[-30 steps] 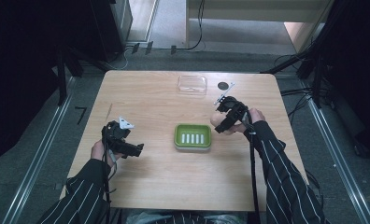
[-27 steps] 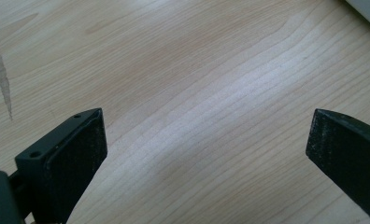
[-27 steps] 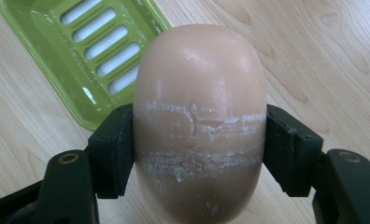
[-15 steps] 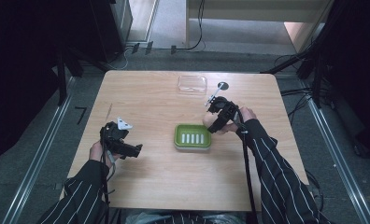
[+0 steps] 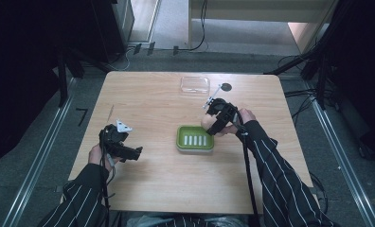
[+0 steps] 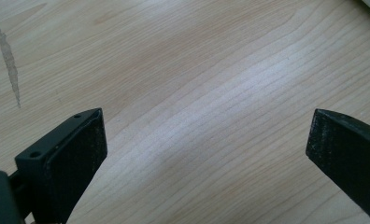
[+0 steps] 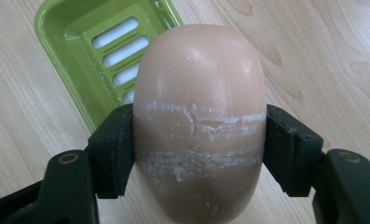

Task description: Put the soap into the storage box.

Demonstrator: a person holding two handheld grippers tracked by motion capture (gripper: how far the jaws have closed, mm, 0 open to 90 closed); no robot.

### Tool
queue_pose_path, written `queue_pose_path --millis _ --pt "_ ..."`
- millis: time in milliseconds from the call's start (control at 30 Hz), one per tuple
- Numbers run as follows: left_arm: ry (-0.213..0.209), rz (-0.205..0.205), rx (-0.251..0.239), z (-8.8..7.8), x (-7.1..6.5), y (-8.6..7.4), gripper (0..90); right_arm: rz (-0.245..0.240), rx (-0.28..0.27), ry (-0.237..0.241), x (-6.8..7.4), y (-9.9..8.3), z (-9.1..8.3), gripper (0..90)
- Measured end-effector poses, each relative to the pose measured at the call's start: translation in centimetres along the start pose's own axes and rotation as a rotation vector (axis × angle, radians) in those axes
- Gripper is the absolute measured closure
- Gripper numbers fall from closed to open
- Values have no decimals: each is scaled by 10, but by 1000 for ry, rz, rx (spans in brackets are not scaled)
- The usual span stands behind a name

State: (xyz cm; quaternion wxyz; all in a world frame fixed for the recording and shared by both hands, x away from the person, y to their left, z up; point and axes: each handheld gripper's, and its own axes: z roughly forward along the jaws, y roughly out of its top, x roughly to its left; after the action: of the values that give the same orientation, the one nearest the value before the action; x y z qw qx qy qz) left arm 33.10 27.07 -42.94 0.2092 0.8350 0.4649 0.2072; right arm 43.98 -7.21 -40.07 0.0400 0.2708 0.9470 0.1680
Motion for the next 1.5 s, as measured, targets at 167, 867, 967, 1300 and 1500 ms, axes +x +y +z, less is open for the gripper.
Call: queue_pose_path --millis 167,867,967,1300,1500 --pt "-2 -2 -5 -1 0 -1 0 -15 1 8 4 3 3 342" --pt "-4 -7 -6 -1 2 -3 0 -100 2 26 16 17 19 342" --pt "-3 -4 -4 -1 2 -3 0 -110 1 29 17 18 21 342" --pt "-3 -5 -3 -1 2 -3 0 -130 3 29 21 20 28 342" --pt "1 -4 -2 -1 1 -3 0 -134 -3 28 25 22 30 341"
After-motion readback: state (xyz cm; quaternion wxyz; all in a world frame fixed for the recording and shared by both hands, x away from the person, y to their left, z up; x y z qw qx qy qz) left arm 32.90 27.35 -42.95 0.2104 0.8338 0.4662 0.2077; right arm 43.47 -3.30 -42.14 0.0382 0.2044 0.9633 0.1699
